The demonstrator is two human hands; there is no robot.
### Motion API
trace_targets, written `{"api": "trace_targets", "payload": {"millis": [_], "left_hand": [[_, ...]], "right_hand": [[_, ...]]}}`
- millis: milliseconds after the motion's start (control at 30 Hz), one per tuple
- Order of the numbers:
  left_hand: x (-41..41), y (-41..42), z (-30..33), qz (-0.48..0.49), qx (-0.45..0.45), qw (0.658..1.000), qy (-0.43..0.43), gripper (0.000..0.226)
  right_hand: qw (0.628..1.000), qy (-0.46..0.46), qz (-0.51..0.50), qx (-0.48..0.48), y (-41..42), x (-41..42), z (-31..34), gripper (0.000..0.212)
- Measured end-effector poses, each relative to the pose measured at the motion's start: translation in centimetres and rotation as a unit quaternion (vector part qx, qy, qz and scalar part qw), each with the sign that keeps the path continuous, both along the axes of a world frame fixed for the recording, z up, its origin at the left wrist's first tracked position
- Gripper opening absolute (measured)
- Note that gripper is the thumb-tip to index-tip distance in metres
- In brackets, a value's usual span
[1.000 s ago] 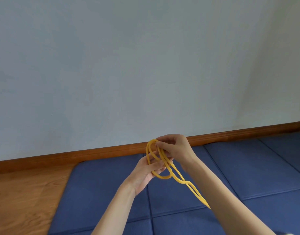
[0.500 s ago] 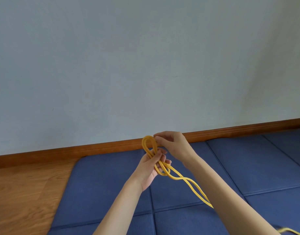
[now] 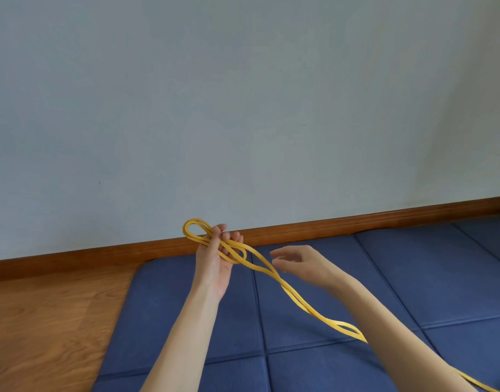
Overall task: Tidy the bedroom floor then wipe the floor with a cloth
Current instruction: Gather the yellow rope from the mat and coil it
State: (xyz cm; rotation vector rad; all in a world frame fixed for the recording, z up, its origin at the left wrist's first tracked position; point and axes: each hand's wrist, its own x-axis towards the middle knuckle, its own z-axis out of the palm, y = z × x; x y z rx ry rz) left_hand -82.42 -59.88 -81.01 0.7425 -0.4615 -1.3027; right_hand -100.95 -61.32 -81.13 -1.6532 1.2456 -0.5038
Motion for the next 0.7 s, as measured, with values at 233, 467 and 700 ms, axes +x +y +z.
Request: {"api": "trace_targets", "payload": {"millis": [233,467,700], "left_hand": [[-0.6,0.3,1.1,-0.022,-0.027,0.998,0.056,0.026],[-0.3,-0.2,2.1,0.112,0.0,0.988,0.102,0.028],[1.5,-0.1,0.8,0.155,0.031,0.986,-0.056,0.026]], "right_hand": [[0.999,0.001,0.048,0.01,0.3,1.2,-2.5,0.041],[0.998,-0.014,0.0,0.055,-0.1,0.3,-4.3,0.019],[0.98,-0.179,-0.011,0.087,-0.2,-2.3,-2.7,0.015]]}}
